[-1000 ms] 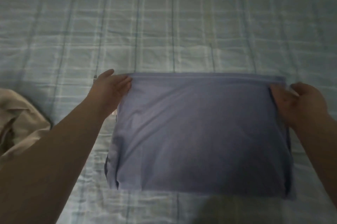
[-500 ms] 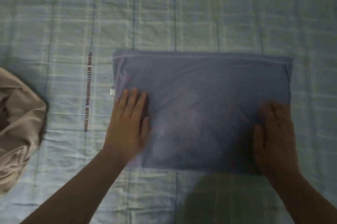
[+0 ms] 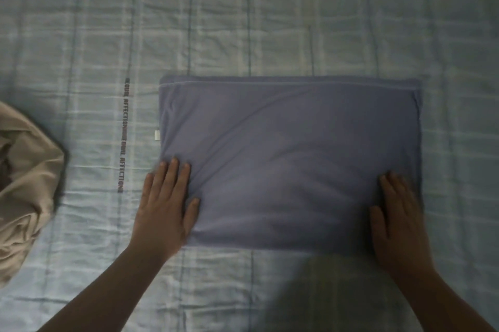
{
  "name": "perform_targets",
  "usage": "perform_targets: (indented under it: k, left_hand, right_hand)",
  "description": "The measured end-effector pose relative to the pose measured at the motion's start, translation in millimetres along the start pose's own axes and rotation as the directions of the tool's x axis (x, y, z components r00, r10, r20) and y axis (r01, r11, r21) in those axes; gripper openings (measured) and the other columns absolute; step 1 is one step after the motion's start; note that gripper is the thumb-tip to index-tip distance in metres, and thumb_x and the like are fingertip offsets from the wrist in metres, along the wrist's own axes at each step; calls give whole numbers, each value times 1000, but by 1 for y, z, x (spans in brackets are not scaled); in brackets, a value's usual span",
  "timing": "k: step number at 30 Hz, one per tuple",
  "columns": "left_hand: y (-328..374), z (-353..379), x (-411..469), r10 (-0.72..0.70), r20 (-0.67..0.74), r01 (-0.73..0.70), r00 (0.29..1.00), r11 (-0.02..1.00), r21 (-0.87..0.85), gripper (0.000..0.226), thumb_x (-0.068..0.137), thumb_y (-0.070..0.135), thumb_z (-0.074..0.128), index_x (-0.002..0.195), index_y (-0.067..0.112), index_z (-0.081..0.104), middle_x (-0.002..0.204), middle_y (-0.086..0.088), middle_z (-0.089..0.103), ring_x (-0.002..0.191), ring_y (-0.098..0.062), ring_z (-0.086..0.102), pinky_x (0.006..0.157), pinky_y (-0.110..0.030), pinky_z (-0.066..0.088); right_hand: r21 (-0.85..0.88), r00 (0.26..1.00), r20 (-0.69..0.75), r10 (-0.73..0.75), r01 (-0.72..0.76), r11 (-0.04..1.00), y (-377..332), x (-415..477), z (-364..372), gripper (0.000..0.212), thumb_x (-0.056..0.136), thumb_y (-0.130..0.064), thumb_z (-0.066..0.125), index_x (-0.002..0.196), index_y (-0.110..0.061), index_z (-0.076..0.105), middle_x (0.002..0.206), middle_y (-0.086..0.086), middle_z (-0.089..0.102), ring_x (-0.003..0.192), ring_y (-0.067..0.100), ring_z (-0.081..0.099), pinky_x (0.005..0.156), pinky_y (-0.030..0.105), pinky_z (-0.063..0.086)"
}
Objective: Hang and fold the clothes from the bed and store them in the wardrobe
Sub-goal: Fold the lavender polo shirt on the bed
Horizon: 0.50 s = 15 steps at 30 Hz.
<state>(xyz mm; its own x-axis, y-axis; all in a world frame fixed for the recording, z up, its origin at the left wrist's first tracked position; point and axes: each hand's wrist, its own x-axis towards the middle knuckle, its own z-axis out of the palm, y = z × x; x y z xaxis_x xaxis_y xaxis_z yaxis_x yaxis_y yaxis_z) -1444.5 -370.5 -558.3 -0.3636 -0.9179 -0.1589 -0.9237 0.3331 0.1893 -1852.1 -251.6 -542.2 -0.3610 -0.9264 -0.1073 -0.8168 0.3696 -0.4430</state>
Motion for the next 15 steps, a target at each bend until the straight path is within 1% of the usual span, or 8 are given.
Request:
perform_targets:
  k: [2,4,6,8,10,11,13,15]
  left_hand:
    - [12,-12,6,-6,-23,5,1000,1000,-22,63,100,45,31,153,10,34,159,-13,31,152,-31,15,123,-51,14]
    - [38,-27,27,98,-83,-105,992,991,-79,53,98,35,37,143,7,47,150,-14,43,147,-37,26,120,-51,22]
    - [81,-39,56,203,-132,-225,970,959,-175,43,90,21,45,129,7,56,133,-14,53,131,-38,44,114,-44,33]
    - [139,-50,88,254,-96,-271,962,917,-293,39,86,19,46,121,8,60,119,-12,57,110,-35,55,100,-39,43]
    - [205,-55,120,260,-7,-241,966,884,-401,33,90,20,47,119,11,60,113,-10,57,96,-32,60,84,-39,50]
    - [237,-53,135,253,39,-211,967,873,-440,28,92,20,50,118,12,59,111,-10,57,92,-31,61,79,-39,51]
    - [300,-47,165,202,114,-125,973,872,-473,23,96,24,54,116,13,55,107,-11,59,92,-32,62,77,-39,50]
    - [352,-35,188,155,161,-77,975,910,-407,35,98,36,53,125,14,48,113,-11,61,102,-32,61,80,-39,47]
  right_hand:
    - [133,992,-79,95,-84,988,-1,1,-14,55,91,-32,39,132,1,53,138,21,52,128,36,47,110,40,32]
    - [159,972,-129,198,-177,971,0,1,-29,49,86,-30,41,121,-1,59,122,22,61,112,38,55,99,38,38]
    - [137,948,-111,297,-282,950,3,-1,-36,41,84,-24,47,113,0,63,105,24,65,96,41,60,89,42,44]
    - [139,913,-41,405,-397,907,5,-4,-38,30,83,-10,61,111,1,65,99,25,65,92,42,62,85,48,50]
    - [145,882,26,470,-469,871,7,-6,-40,35,78,-5,71,112,0,65,101,25,65,94,42,63,84,49,51]
    - [141,870,39,492,-492,859,8,-7,-40,39,75,-5,74,113,0,66,102,25,65,95,41,63,85,49,51]
    - [153,846,46,531,-531,833,7,-8,-41,47,73,-9,76,117,4,64,107,29,63,100,44,61,88,51,50]
    - [158,833,65,549,-552,819,9,-8,-41,58,71,-20,76,119,7,62,109,33,61,101,47,60,88,52,50]
